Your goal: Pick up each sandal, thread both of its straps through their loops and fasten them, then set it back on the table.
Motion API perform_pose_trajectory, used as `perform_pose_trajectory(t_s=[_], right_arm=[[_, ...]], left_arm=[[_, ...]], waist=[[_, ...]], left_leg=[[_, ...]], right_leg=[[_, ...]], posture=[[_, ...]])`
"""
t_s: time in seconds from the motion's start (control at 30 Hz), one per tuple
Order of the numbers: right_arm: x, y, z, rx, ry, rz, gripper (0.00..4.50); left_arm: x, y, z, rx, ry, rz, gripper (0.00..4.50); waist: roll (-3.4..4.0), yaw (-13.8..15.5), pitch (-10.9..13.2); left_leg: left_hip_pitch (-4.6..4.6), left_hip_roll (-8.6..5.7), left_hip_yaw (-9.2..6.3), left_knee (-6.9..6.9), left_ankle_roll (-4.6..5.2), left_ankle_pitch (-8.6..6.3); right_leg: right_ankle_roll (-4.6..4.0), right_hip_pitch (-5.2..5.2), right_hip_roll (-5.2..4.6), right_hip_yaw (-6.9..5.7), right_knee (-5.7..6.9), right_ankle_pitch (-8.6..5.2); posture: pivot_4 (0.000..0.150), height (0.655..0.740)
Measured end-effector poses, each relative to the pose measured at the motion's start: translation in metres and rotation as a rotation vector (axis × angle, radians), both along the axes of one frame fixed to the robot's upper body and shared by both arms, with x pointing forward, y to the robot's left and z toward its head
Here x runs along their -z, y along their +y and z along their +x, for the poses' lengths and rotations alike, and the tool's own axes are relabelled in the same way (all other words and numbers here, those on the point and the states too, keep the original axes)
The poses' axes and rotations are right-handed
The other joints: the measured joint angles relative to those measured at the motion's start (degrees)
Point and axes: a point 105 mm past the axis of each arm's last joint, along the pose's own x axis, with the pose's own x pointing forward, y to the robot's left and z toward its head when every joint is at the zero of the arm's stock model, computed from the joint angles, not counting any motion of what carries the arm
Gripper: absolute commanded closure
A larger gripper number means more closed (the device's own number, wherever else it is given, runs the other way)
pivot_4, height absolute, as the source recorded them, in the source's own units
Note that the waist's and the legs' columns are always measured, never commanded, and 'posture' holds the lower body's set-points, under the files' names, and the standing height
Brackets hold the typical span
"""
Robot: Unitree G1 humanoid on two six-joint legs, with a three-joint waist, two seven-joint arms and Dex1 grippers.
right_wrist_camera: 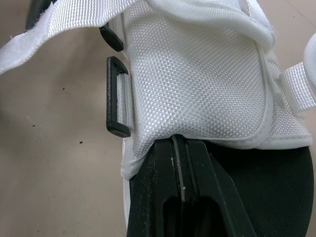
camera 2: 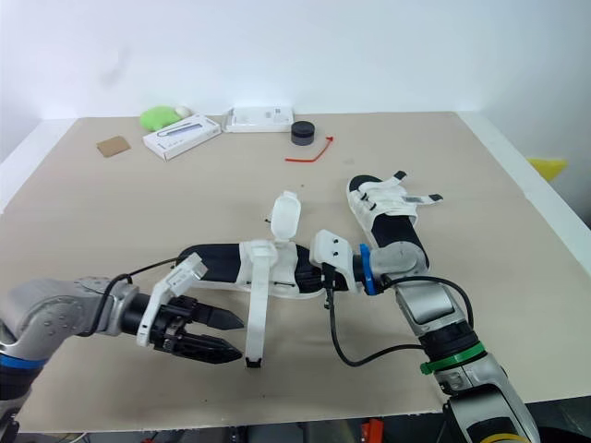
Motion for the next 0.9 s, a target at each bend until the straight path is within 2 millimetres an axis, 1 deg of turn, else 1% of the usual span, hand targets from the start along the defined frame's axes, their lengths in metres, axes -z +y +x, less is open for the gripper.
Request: perform_pose_trajectory(t_s=[0.13, 0.27, 0.43, 0.47, 0.53, 0.63, 0.73, 0.8, 0.9], right_arm=[[0.000, 0.000, 0.000, 0.000, 0.000, 0.000, 4.50], [0.000, 0.000, 0.000, 0.001, 0.003, -0.001, 4.50], [0.000, 0.000, 0.000, 0.002, 0.003, -0.001, 4.50], [0.000, 0.000, 0.000, 0.001, 0.003, -0.001, 4.50], [0.000, 0.000, 0.000, 0.001, 0.003, -0.002, 4.50], [0.000, 0.000, 0.000, -0.001, 0.002, -0.003, 4.50], [-0.001, 0.001, 0.000, -0.004, 0.002, -0.005, 4.50], [-0.001, 0.001, 0.000, -0.005, 0.002, -0.006, 4.50], [-0.001, 0.001, 0.001, -0.006, 0.002, -0.007, 4.50]], left_arm=[[0.017, -0.008, 0.008, -0.010, -0.048, 0.019, 0.11], [0.022, -0.010, 0.008, 0.010, -0.058, 0.024, 0.11], [0.022, -0.018, 0.007, 0.024, -0.041, -0.011, 0.11], [0.022, -0.019, 0.007, 0.028, -0.034, -0.013, 0.33], [0.020, -0.023, 0.006, 0.038, -0.026, -0.030, 0.93], [0.020, -0.024, 0.006, 0.042, -0.025, -0.034, 2.17], [0.021, -0.023, 0.007, 0.037, -0.027, -0.032, 3.71], [0.021, -0.023, 0.007, 0.038, -0.022, -0.034, 4.47], [0.020, -0.023, 0.007, 0.043, -0.022, -0.039, 4.47]], waist=[[0.00, 0.0, 0.0], [0.00, 0.0, 0.0], [-0.01, 0.0, 0.0], [0.00, 0.0, 0.0], [0.00, 0.0, 0.0], [-0.01, 0.0, 0.0], [-0.01, 0.0, 0.0], [-0.01, 0.0, 0.0], [0.00, 0.0, 0.0]], left_leg=[[-0.01, 0.00, 0.00, 0.00, 0.00, 0.00], [-0.02, 0.01, 0.00, 0.00, 0.00, 0.00], [-0.02, 0.01, 0.01, 0.00, 0.00, 0.00], [-0.02, 0.01, -0.01, 0.00, 0.00, 0.00], [-0.02, 0.02, -0.01, 0.00, 0.00, 0.00], [-0.02, 0.02, -0.01, 0.00, 0.01, 0.00], [-0.01, 0.02, -0.01, 0.00, 0.00, 0.00], [-0.01, 0.02, -0.01, 0.00, 0.00, 0.00], [-0.01, 0.03, -0.01, 0.00, 0.01, 0.00]], right_leg=[[-0.01, 0.00, 0.01, 0.00, 0.00, 0.00], [0.00, 0.00, 0.00, -0.01, 0.00, 0.00], [0.01, 0.00, 0.00, 0.00, 0.00, 0.01], [0.01, 0.00, 0.00, -0.01, 0.00, 0.01], [0.01, 0.00, 0.00, -0.01, 0.00, 0.01], [0.01, 0.00, 0.00, 0.00, 0.00, 0.01], [0.01, 0.00, 0.00, 0.00, 0.00, 0.01], [0.01, 0.00, 0.02, -0.01, 0.00, 0.01], [0.01, 0.00, 0.02, 0.00, 0.00, 0.01]], posture=[[0.150, 0.7400], [0.150, 0.7400], [0.150, 0.7400], [0.150, 0.7400], [0.150, 0.7400], [0.150, 0.7400], [0.150, 0.7400], [0.150, 0.7400], [0.150, 0.7400]])
